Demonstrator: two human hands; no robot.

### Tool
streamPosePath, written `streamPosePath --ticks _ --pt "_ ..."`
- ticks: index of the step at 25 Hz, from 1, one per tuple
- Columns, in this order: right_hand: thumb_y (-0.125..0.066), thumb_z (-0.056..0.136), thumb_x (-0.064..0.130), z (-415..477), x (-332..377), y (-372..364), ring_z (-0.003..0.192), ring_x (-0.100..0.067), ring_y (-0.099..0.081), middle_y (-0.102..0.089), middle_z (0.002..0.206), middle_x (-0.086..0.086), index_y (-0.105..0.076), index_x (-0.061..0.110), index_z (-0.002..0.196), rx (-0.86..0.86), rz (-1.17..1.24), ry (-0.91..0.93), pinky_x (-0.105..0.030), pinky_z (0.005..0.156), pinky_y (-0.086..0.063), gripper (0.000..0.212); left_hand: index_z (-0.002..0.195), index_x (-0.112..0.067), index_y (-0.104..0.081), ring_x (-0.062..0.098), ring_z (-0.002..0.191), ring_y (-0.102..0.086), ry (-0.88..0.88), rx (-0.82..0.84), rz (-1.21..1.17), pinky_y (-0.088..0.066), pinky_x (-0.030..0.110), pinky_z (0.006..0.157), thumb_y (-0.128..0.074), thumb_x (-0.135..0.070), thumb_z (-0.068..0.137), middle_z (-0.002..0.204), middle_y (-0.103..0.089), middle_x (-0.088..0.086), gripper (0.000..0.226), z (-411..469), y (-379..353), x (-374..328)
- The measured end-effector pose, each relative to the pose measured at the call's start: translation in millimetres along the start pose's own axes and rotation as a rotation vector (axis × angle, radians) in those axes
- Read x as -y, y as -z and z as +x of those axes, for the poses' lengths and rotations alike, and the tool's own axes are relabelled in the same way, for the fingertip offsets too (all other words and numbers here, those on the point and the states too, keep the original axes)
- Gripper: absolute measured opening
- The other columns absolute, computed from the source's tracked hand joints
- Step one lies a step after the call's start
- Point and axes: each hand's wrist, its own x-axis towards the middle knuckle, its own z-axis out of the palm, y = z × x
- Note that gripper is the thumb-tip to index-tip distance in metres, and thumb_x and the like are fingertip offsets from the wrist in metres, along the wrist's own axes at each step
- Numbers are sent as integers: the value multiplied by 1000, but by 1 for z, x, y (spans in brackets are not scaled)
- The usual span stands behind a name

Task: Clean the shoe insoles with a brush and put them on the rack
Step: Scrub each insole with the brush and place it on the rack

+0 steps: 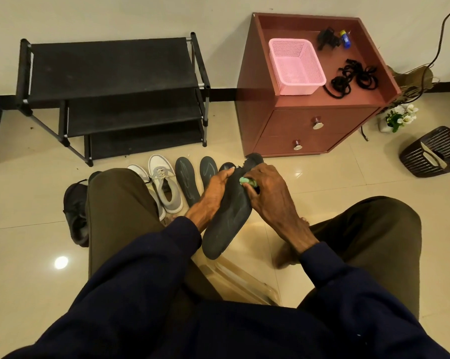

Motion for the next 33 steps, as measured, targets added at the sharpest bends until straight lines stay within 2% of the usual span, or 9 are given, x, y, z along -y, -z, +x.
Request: streamPosePath --ticks 3,5,10,12,16,22,27,31,33 --pt "-77 88 16 1 8 6 93 -23 -66 -72 101 -8 -77 11 103 194 97 120 -35 86 -56 16 91 -12 -68 15 76 -68 8 -45 -10 -56 20 63 -43 -22 106 72 -75 -1 31 1 1 1" --pt "-79 87 20 6 6 12 91 -17 -65 -73 99 -2 -79 16 101 277 122 123 -30 83 -56 14 91 -11 -68 15 74 -69 20 -60 -19 -56 21 65 -43 -21 106 71 -75 -1 30 -1 2 1" --pt "-82 83 14 13 -21 18 95 -22 -63 -72 99 -9 -78 8 102 54 21 -103 -31 88 -50 20 94 -9 -69 17 65 -72 54 15 13 -59 24 56 -44 -26 107 72 -75 5 33 -5 -4 2" --pt "-79 86 16 10 -14 18 93 -20 -62 -72 98 -7 -78 10 100 21 65 -56 -28 86 -50 16 95 -8 -69 17 68 -72 55 18 6 -59 24 57 -42 -24 108 72 -76 5 33 -5 -5 1" --pt "-82 84 14 5 12 20 90 -14 -63 -73 97 -4 -80 14 96 266 179 120 -23 81 -50 12 98 -8 -66 20 87 -66 46 4 -45 -58 21 65 -40 -20 108 75 -77 1 31 -1 -4 1" --pt "-77 85 10 12 -19 23 93 -23 -62 -71 100 -10 -79 8 99 66 3 -43 -36 86 -53 14 98 -7 -64 18 57 -73 97 54 27 -58 28 49 -40 -28 109 69 -75 9 34 -12 -8 0" --pt "-81 84 13 6 7 24 86 -11 -63 -71 97 -1 -83 16 95 320 184 98 -23 75 -55 12 99 -9 -65 11 71 -74 52 59 -28 -58 22 64 -35 -23 110 76 -77 1 35 -2 -1 3" --pt "-78 83 12 15 -10 21 87 -18 -62 -71 95 -6 -81 12 95 68 13 -54 -34 79 -55 12 94 -9 -67 18 62 -74 81 63 50 -59 28 51 -39 -28 110 72 -76 7 38 -11 -5 2" --pt "-77 85 12 11 -7 18 89 -21 -62 -70 98 -9 -80 9 97 52 21 -59 -34 80 -55 13 98 -9 -67 18 66 -74 72 72 42 -59 27 54 -39 -29 109 74 -77 6 37 -9 -4 2"
